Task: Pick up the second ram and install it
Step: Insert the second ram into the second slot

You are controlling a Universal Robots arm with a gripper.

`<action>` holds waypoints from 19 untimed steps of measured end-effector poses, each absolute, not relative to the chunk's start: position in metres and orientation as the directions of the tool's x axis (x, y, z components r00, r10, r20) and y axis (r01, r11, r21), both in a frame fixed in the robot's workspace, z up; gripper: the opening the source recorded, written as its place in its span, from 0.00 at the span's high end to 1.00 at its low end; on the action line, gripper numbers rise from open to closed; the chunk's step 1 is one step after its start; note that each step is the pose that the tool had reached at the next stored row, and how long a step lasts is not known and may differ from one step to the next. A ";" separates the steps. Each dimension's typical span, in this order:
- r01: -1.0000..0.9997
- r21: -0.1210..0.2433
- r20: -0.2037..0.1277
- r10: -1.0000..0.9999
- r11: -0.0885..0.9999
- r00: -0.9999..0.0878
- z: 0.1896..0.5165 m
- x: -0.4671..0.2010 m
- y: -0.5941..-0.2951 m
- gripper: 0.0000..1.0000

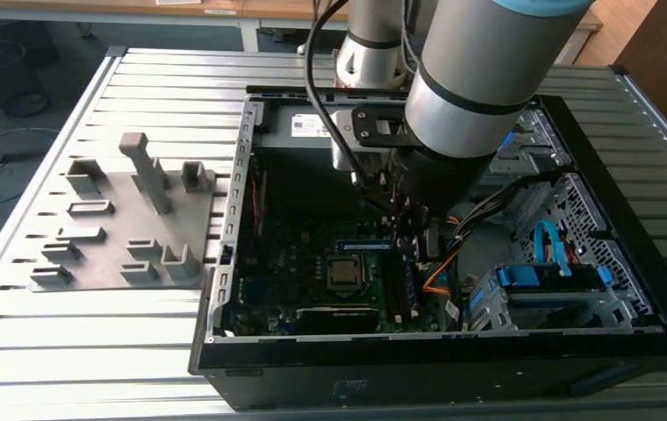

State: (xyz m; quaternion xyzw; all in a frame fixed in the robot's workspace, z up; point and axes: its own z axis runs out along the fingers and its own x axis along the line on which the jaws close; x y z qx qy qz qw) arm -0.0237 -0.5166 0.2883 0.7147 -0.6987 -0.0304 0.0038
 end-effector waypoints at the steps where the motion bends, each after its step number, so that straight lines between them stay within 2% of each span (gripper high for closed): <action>1: -0.999 0.048 -0.038 -0.999 -0.023 0.022 0.288 -0.024 -0.517 0.86; 7: -0.999 0.048 -0.038 -0.999 -0.008 0.006 0.288 -0.024 -0.517 0.86; 19: -0.979 0.048 -0.038 -0.979 0.196 -0.198 0.288 -0.024 -0.517 0.86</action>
